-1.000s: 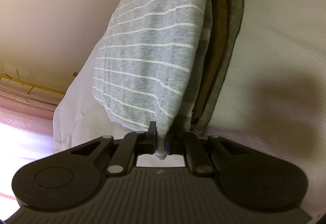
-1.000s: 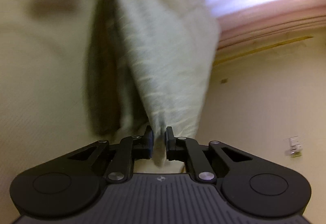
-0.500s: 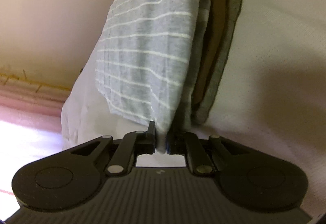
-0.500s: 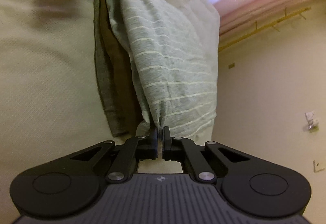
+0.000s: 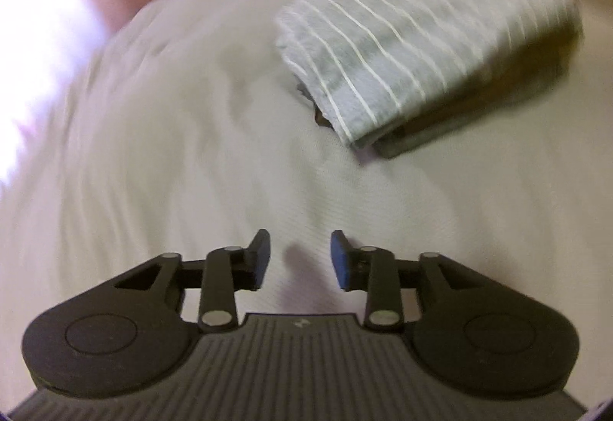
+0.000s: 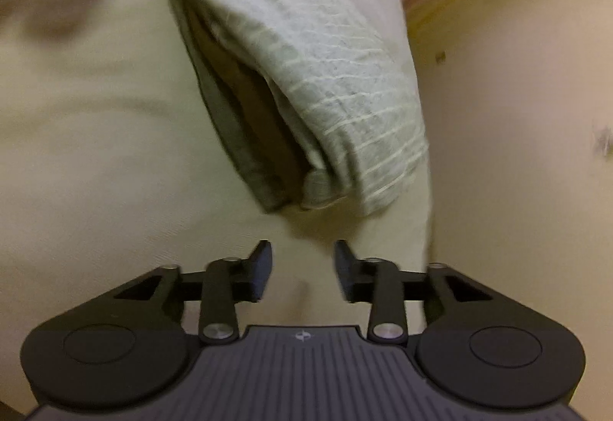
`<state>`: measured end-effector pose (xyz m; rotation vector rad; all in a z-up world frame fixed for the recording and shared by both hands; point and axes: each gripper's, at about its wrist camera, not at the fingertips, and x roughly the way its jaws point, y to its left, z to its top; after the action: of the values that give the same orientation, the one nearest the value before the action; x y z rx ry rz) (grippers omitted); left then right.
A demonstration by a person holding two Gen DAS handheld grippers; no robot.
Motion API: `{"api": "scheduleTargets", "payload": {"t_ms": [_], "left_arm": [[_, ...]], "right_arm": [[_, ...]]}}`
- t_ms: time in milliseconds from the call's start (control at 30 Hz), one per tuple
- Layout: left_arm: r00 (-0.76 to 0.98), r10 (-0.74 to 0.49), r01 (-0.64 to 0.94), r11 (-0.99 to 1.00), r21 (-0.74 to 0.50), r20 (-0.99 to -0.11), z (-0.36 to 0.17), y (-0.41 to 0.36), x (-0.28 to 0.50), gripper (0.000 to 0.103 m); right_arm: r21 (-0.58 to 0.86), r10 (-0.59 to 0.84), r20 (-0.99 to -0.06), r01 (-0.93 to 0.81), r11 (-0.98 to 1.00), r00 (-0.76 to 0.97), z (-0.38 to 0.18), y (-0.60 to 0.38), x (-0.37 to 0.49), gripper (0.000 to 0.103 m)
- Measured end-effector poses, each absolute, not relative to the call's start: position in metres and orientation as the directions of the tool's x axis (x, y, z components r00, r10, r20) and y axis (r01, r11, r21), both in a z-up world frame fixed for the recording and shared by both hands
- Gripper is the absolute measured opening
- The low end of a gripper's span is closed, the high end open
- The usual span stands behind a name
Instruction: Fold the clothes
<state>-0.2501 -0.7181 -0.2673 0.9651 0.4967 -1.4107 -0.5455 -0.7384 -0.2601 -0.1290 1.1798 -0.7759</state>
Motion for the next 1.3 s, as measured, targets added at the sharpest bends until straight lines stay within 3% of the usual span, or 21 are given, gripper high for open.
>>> {"api": "scheduleTargets", "payload": {"t_ms": [67,133,267,300,333,567,767,933,1033,1300], "left_arm": [[0.105,-0.595,0.989,-0.024,0.148,-0.797,-0.259,-0.703,-0.25,0.052],[0.066,-0.612,0.997,0.013,0.073,-0.788,-0.251,-0.69,-0.256,0.075],[0.005,-0.649,0.999,0.028,-0.018,-0.761,-0.242,-0.685,-0.267,0.101],[-0.001,-0.657,1.0,0.021,-0.02,-0.754,-0.24,-0.679,-0.271,0.102],[-0.006,-0.665,1.0,0.015,-0.022,-0.746,-0.238,-0.674,-0.276,0.102],[-0.04,-0.685,0.999,-0.046,-0.012,-0.727,-0.233,-0.663,-0.288,0.102],[-0.005,-0.661,1.0,-0.008,0.001,-0.751,-0.234,-0.663,-0.291,0.102],[0.05,-0.699,0.999,0.039,0.033,-0.714,-0.235,-0.659,-0.298,0.102],[0.04,-0.669,0.996,0.089,-0.026,-0.742,-0.239,-0.664,-0.299,0.102],[0.092,-0.632,0.989,0.146,-0.001,-0.769,-0.247,-0.668,-0.309,0.102]], "right_arm": [[-0.354,-0.566,-0.8,0.606,0.712,0.197,-0.251,-0.729,-0.546,0.05],[-0.242,-0.547,-0.805,0.716,0.655,0.228,-0.242,-0.722,-0.546,0.059],[-0.071,-0.567,-0.789,0.88,0.47,0.239,-0.232,-0.71,-0.544,0.077],[-0.044,-0.575,-0.785,0.905,0.424,0.232,-0.229,-0.708,-0.543,0.088],[-0.016,-0.583,-0.781,0.926,0.377,0.224,-0.227,-0.706,-0.542,0.093],[0.083,-0.622,-0.761,0.979,0.187,0.183,-0.217,-0.683,-0.542,0.101],[0.076,-0.645,-0.745,0.982,0.173,0.171,-0.209,-0.674,-0.538,0.101],[0.075,-0.634,-0.752,0.979,0.19,0.181,-0.215,-0.68,-0.536,0.101],[0.082,-0.62,-0.76,0.975,0.205,0.194,-0.222,-0.688,-0.534,0.101],[0.068,-0.603,-0.775,0.974,0.217,0.189,-0.236,-0.702,-0.536,0.101]]}}
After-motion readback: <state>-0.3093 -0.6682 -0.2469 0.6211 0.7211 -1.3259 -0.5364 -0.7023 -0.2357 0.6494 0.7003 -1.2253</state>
